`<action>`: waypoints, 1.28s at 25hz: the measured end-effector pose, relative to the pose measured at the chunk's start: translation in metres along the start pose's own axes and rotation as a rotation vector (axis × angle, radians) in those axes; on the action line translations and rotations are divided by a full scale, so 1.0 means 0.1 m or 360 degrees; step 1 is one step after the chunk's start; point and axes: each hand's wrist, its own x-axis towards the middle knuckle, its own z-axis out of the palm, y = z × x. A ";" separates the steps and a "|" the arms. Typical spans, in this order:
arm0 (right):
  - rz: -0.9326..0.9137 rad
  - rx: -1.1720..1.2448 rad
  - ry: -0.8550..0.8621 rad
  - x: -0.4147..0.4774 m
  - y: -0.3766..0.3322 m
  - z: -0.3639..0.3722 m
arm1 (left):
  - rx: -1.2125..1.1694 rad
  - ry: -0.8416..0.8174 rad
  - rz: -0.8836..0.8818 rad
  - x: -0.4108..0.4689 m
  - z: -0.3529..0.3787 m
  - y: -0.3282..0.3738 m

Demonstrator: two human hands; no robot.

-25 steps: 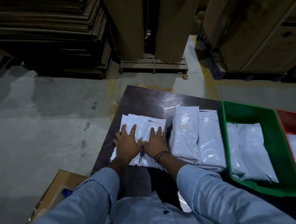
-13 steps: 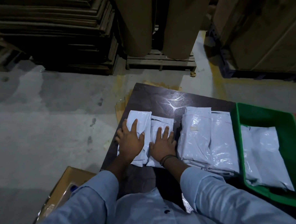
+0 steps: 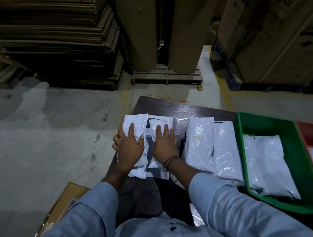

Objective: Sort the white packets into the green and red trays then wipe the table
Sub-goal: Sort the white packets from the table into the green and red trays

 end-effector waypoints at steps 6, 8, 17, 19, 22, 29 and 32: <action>-0.0038 -0.0067 0.0240 -0.01 0.02 -0.42 | 0.0012 0.0068 0.0010 0.01 -0.10 0.30; 0.0003 -0.0061 0.0304 -0.05 0.13 -0.52 | -0.0011 0.0063 0.0038 -0.03 -0.10 0.44; 0.0178 -0.0058 0.0505 -0.45 0.99 -1.03 | -0.0099 -0.0030 0.0296 -0.48 0.14 1.41; 0.0219 -0.0087 0.0545 -0.54 1.26 -1.13 | -0.0107 -0.0045 0.0317 -0.62 0.21 1.68; 0.0236 -0.0112 0.0580 -0.70 1.72 -1.29 | -0.0109 -0.0069 0.0338 -0.87 0.35 2.11; 0.0222 -0.0114 0.0602 -1.33 3.12 -1.77 | -0.0065 -0.0111 0.0319 -1.73 0.79 3.25; 0.0184 -0.0051 0.0599 -1.65 3.75 -2.01 | -0.0071 -0.0089 0.0322 -2.13 1.00 3.74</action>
